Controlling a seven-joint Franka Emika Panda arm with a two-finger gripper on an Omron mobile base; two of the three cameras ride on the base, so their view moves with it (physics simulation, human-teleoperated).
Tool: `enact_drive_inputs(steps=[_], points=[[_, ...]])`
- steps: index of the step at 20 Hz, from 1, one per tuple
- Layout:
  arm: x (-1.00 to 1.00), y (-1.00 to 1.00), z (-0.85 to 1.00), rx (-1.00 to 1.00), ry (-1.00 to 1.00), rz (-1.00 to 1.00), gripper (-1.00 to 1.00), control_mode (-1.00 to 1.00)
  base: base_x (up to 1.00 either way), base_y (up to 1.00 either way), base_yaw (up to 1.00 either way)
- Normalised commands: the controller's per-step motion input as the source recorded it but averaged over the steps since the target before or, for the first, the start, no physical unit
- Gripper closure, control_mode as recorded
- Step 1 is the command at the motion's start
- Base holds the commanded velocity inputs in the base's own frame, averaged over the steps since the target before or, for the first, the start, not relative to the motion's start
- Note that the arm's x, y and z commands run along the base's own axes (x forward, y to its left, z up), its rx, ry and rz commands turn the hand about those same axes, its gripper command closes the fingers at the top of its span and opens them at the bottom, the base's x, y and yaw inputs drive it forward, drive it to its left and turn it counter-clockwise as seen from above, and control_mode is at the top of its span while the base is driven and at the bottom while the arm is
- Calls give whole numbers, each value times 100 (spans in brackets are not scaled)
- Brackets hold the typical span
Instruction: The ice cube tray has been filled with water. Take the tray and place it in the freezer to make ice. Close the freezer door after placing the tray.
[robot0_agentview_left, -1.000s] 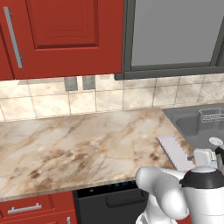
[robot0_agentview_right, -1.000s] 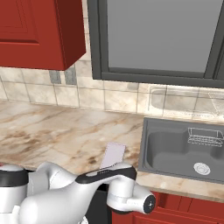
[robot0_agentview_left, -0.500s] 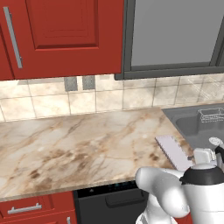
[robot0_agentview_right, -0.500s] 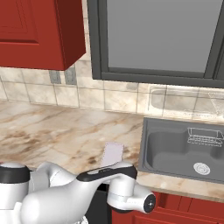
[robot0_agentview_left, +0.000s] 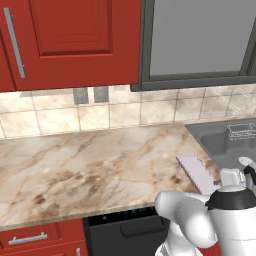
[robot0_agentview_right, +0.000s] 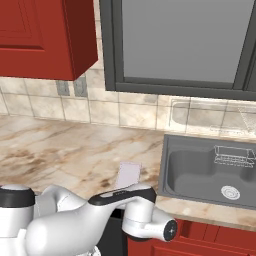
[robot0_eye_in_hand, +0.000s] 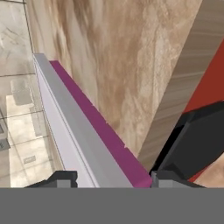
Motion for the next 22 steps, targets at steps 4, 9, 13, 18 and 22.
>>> enact_drive_inputs(steps=[4, 9, 13, 18, 22], points=[[9, 20, -10, 0, 0, 0, 100, -100, 0, 0, 0], [4, 18, -10, 0, 0, 0, 100, -100, 0, 0, 0], [0, 2, 1, 0, 0, -1, 100, -100, 0, 0, 0], [-4, 0, 45, 0, 0, -1, 100, -100, 0, 0, 0], [-11, 0, 73, 0, 0, 0, 100, -100, 0, 0, 0]])
